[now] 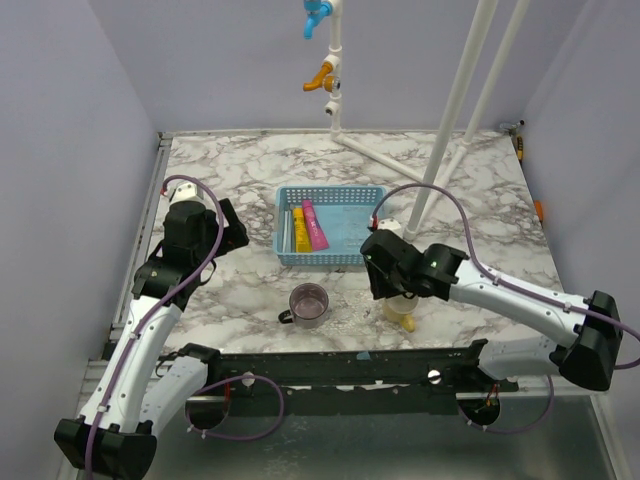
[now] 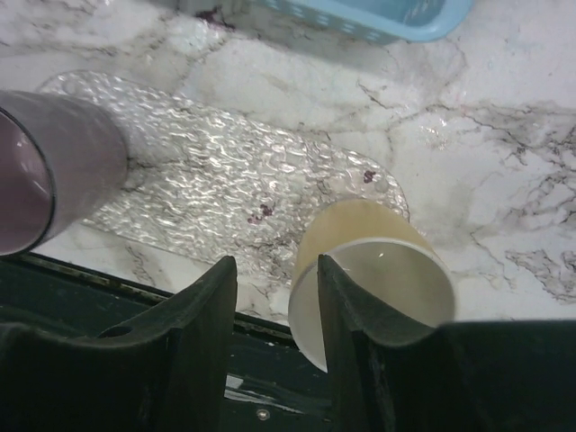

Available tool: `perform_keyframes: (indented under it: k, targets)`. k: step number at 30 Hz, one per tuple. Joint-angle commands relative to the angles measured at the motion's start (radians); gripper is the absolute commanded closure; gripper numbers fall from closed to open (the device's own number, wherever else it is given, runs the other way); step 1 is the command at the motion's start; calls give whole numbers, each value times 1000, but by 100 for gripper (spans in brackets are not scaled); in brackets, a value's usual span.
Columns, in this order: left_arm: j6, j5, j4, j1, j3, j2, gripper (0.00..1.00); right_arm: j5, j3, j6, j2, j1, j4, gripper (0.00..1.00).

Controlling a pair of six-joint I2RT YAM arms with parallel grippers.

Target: Prepare toiletry sets of a toothbrush and toothpaste on the tray

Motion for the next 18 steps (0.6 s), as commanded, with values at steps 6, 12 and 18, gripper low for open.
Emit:
perform_keyframes:
  k: [6,12,18]
  targets:
    - [-3,23,11,6,25,-11,1,114,218,-16,77,8,-110,51]
    - [-3,23,10,6,24,-22,1,202,342,-29,195,-5,-127,51]
    - [-3,26,10,7,22,-29,1,188,449,-52,323,-66,-89,54]
